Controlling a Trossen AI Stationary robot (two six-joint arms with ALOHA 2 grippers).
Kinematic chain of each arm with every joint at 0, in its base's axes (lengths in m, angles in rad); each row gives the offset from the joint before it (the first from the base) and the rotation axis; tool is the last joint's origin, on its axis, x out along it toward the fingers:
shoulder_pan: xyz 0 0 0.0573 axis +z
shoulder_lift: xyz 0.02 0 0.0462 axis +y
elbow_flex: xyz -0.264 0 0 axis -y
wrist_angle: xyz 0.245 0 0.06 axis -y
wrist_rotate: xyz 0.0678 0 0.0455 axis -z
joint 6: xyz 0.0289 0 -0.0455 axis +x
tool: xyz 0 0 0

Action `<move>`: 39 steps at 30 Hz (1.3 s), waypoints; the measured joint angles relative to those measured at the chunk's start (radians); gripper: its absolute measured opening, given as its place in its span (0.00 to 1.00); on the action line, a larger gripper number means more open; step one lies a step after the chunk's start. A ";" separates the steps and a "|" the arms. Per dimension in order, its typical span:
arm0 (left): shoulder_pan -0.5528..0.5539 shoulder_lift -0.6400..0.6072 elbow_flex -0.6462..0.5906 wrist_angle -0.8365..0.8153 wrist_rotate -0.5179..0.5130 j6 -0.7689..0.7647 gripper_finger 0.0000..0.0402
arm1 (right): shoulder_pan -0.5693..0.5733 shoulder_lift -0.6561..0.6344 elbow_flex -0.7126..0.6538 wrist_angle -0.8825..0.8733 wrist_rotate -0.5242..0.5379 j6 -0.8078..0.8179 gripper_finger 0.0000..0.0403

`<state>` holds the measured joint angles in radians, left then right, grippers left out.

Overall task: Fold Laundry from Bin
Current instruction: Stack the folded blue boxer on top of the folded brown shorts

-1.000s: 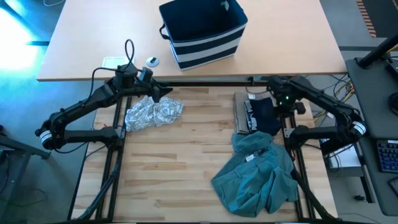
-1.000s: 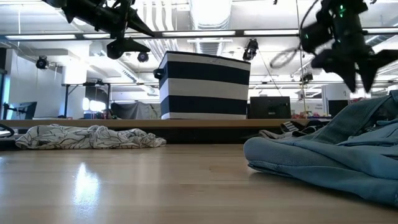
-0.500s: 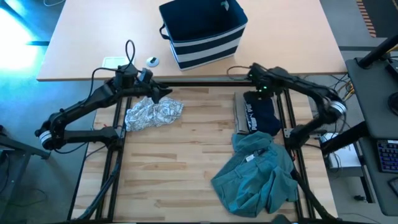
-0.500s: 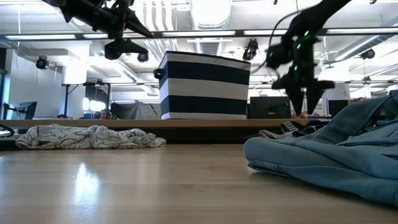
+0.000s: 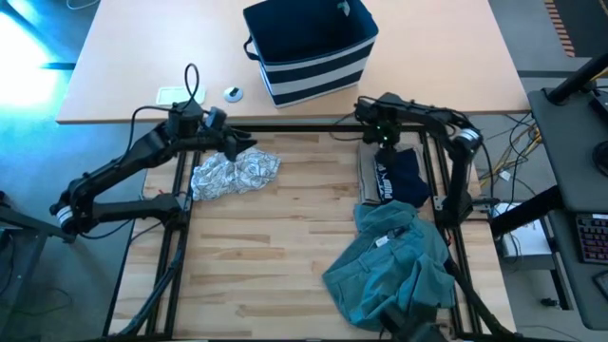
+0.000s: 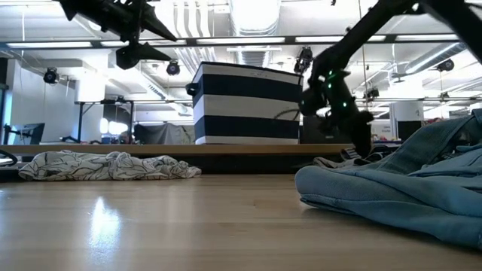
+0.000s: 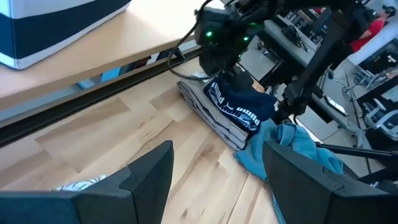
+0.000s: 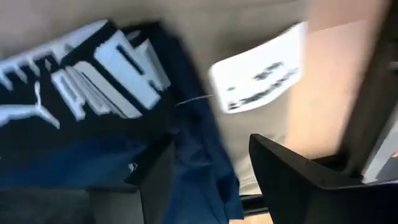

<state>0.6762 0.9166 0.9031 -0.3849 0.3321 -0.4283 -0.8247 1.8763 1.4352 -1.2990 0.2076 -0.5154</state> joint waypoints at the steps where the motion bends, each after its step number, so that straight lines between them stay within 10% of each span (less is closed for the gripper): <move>1: 0.000 -0.005 0.000 -0.008 0.000 -0.003 0.57 | -0.002 0.019 0.007 -0.020 -0.008 -0.014 0.50; 9: 0.000 -0.026 0.000 -0.044 -0.007 -0.004 0.57 | -0.009 0.115 0.007 0.007 -0.050 -0.015 0.43; 15: 0.000 -0.026 0.000 -0.044 -0.009 -0.004 0.57 | -0.009 0.125 0.020 0.011 -0.048 0.000 0.09; 19: 0.000 -0.026 0.000 -0.044 -0.009 -0.004 0.57 | 0.000 0.045 0.039 0.003 -0.049 0.003 0.03; 32: 0.000 -0.025 0.000 -0.043 -0.011 -0.003 0.57 | -0.030 -0.087 0.021 0.227 -0.047 -0.032 0.04; 39: 0.000 -0.029 0.000 -0.043 -0.011 -0.008 0.57 | -0.031 -0.100 0.031 0.097 -0.005 0.103 0.26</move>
<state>0.6762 0.8879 0.9031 -0.4282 0.3210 -0.4358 -0.8555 1.7762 1.4664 -1.2019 0.2028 -0.4128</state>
